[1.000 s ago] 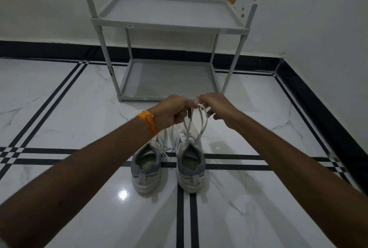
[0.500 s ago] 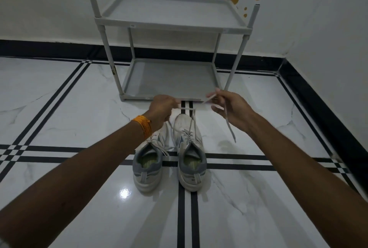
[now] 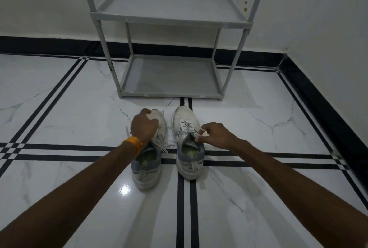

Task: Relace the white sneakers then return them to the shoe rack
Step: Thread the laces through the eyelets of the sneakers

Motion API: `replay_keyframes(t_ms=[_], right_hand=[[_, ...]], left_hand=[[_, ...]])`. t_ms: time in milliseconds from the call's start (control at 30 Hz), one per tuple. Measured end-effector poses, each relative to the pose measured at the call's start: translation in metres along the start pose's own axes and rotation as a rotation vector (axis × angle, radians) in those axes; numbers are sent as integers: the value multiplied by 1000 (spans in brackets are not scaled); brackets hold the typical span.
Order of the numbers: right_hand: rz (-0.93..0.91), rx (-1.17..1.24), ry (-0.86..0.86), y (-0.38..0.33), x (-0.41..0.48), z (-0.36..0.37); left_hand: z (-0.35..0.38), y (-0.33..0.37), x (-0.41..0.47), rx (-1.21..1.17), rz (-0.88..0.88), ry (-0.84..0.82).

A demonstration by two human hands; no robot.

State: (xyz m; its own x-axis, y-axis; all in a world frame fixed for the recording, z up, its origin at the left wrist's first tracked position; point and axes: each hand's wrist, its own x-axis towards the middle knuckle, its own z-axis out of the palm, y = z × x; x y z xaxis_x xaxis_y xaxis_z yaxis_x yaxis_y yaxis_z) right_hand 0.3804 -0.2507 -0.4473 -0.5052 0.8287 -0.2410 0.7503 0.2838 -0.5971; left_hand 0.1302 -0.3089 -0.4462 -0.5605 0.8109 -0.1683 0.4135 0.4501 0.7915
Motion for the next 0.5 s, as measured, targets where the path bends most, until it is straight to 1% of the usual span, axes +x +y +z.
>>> replay_keyframes(t_ms=[67, 100, 133, 167, 233, 300, 333, 400, 467, 500], right_hand=[[-49, -46, 10, -5, 2, 0], [-62, -56, 22, -5, 4, -2], [-73, -63, 21, -6, 5, -3], [-78, -66, 9, -6, 7, -4], [-72, -58, -2, -7, 8, -5], [-52, -32, 4, -10, 8, -6], [-31, -16, 3, -12, 7, -6], [31, 52, -3, -13, 7, -2], [89, 145, -17, -12, 6, 4], [110, 178, -19, -11, 6, 6]], left_hand=[[7, 1, -13, 420, 309, 24], [12, 6, -21, 552, 462, 45], [18, 9, -25, 631, 589, 33], [25, 12, -30, 663, 678, -12], [42, 15, -33, 644, 718, -184], [48, 17, -31, 541, 686, -342], [49, 18, -29, 484, 667, -368], [49, 16, -22, 436, 663, -356], [50, 12, -22, 461, 690, -367], [51, 10, -23, 490, 732, -378]])
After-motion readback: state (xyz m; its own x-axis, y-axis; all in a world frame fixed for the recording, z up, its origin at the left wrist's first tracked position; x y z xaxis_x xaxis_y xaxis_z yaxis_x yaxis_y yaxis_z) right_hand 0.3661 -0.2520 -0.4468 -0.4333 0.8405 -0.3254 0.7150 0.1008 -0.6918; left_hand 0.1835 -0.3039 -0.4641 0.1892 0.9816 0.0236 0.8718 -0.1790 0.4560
